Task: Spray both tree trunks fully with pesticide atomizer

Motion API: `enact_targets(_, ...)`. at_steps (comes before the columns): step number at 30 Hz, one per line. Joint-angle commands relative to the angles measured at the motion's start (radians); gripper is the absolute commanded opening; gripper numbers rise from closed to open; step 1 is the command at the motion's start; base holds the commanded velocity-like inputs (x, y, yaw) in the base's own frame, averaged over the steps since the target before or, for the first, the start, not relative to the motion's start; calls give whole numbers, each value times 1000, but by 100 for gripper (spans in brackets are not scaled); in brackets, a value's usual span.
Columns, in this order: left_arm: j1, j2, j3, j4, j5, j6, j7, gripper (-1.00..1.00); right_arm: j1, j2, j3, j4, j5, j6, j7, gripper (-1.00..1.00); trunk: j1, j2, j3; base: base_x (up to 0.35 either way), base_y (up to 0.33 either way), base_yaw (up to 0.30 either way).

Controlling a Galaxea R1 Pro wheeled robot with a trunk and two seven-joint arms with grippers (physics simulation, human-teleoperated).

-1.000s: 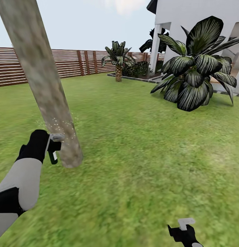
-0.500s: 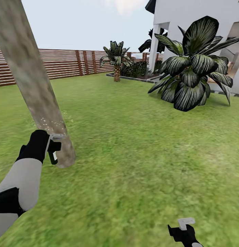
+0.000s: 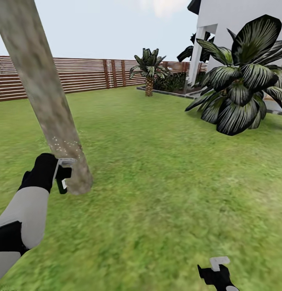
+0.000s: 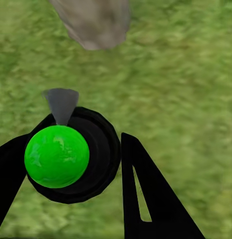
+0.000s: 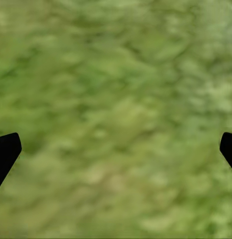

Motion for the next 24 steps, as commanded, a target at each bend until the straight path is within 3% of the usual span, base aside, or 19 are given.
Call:
enact_targets(1, -1, 3, 3, -1, -10, 2, -10, -100, 0, 0, -5, 1, 10, -3, -1, 100, 0, 0, -1, 265, -167, 277)
enact_targets(4, 31, 40, 2, -1, -9, 0, -10, -100, 0, 0, -5, 2, 10, -3, -1, 100, 0, 0, -1, 186, -123, 247)
enact_targets(9, 185, 73, 3, -2, -6, -15, -18, -100, 0, 1, -5, 3, 10, -3, -1, 100, 0, 0, -1, -115, -25, 58)
enact_targets(14, 295, 75, 2, -31, 8, -95, -25, -100, 0, 4, -3, 4, 11, -3, 0, 100, 0, 0, -1, -328, -1, 3)
enact_targets(21, 404, 67, -1, -18, 117, -281, -29, -100, 0, 5, -3, 5, 11, -3, 0, 100, 0, 0, -1, -341, 0, 0)
enact_targets(24, 436, 63, -5, 9, 127, -352, -39, -100, 0, 6, -3, 5, 11, -3, -1, 100, 0, 0, -1, -342, 0, 0)
